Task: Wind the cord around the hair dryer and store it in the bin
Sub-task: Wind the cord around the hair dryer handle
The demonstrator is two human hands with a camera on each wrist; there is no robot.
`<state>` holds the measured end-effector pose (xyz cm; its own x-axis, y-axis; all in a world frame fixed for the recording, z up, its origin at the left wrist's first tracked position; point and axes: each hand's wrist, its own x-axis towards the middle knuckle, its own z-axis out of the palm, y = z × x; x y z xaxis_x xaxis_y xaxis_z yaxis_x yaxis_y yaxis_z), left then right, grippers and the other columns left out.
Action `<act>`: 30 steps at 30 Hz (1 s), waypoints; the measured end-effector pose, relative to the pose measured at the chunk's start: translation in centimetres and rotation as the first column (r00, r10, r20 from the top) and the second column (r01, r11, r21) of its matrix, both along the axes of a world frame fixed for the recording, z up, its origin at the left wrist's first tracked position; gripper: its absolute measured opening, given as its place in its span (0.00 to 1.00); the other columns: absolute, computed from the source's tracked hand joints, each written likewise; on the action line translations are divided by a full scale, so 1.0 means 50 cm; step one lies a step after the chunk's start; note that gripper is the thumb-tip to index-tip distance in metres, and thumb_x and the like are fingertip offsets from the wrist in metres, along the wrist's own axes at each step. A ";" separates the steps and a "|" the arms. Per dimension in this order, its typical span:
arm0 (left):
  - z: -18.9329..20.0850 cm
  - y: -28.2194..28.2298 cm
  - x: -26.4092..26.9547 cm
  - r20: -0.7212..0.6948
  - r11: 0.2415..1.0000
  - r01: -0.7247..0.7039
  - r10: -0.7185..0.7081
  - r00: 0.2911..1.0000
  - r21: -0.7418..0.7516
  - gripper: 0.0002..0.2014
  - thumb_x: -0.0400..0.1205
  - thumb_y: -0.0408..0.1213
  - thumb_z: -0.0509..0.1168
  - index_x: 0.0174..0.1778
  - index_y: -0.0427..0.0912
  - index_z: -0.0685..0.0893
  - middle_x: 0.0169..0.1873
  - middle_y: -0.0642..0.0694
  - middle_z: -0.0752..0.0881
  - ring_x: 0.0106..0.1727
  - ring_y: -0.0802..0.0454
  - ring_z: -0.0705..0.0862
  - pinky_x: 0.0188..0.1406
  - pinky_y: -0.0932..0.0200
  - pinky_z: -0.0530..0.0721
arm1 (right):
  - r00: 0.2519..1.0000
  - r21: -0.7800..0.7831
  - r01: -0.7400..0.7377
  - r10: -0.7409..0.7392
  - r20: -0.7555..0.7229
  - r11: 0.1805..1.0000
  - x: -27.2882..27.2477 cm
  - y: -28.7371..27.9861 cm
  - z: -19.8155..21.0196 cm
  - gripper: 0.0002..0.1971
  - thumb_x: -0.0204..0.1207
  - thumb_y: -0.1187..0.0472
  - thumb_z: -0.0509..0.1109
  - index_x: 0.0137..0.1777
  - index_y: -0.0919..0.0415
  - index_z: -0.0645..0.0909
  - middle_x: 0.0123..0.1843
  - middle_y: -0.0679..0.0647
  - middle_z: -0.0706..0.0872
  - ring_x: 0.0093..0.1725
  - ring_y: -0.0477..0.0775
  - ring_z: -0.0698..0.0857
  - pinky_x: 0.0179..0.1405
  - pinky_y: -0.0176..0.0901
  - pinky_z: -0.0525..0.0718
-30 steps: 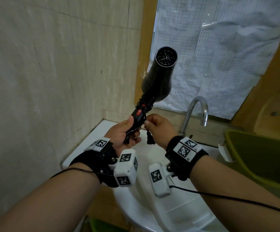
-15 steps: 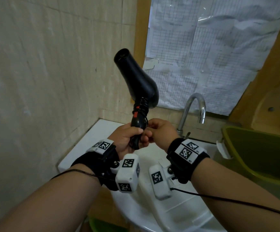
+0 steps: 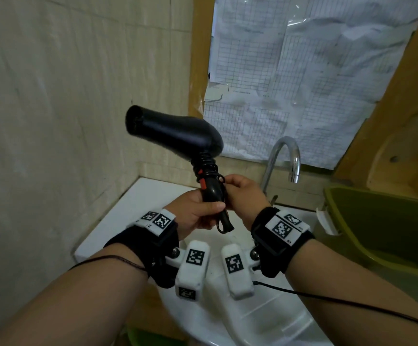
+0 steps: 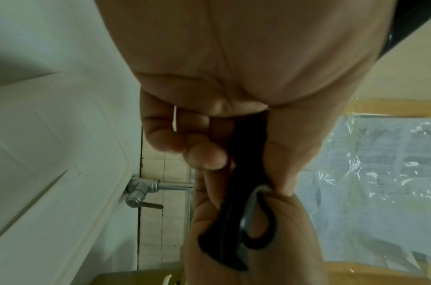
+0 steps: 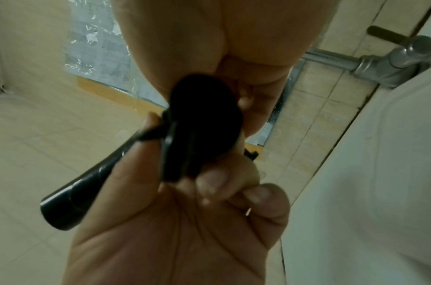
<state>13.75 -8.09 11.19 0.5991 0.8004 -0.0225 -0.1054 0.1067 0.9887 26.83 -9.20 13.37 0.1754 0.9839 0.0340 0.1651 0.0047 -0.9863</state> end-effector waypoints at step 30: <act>-0.046 0.015 -0.010 -0.042 0.999 0.037 -0.037 0.998 0.006 0.13 0.77 0.21 0.63 0.52 0.42 0.80 0.35 0.44 0.82 0.30 0.59 0.81 0.27 0.68 0.76 | 0.973 0.029 -0.025 0.018 0.230 0.999 0.003 0.002 -0.017 0.07 0.77 0.60 0.66 0.38 0.53 0.81 0.35 0.51 0.84 0.33 0.49 0.81 0.33 0.43 0.82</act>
<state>13.23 -7.32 8.87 0.6272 0.7776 -0.0430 -0.0603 0.1035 0.9928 26.98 -9.10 12.52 0.1384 0.9851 0.1024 0.3863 0.0415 -0.9214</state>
